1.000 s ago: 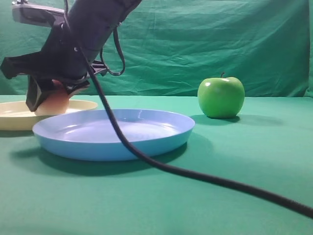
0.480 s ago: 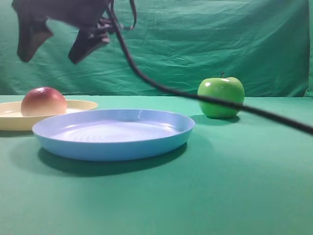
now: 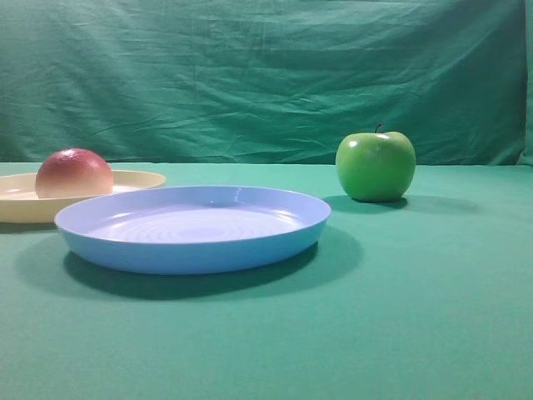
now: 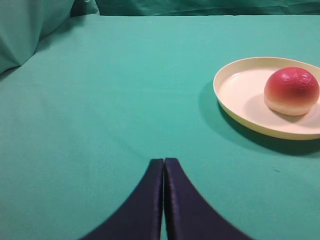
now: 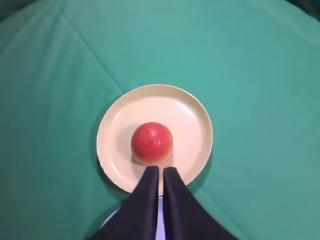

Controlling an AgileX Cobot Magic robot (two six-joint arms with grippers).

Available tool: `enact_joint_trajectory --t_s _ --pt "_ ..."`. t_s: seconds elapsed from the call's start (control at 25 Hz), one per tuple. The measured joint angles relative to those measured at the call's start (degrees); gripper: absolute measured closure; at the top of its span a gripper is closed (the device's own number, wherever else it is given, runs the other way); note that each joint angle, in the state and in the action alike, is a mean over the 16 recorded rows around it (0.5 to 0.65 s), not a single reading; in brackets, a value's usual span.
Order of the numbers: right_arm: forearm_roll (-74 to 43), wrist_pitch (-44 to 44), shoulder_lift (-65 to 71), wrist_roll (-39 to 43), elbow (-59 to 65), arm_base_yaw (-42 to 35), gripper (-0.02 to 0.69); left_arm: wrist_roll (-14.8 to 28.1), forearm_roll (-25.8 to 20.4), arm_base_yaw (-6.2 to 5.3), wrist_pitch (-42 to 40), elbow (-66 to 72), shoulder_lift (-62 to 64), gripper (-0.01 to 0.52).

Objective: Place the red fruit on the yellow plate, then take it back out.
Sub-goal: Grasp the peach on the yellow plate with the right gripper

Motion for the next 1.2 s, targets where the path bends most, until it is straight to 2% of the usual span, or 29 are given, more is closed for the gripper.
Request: enact_joint_trajectory --t_s 0.32,0.6,0.92,1.2 --pt "-0.19 -7.05 -19.99 0.69 20.46 0.00 0.665 0.00 0.00 0.00 0.00 0.00 0.00 0.514" --pt "-5.38 -10.86 -34.44 4.43 31.26 0.00 0.665 0.00 0.00 0.00 0.00 0.00 0.00 0.514" --pt "-20.70 -10.15 -47.57 19.47 36.47 -0.87 0.665 0.00 0.00 0.00 0.00 0.00 0.00 0.514" --pt "-31.82 -10.67 -57.62 32.43 42.99 -7.62 0.665 0.00 0.00 0.00 0.00 0.00 0.00 0.514"
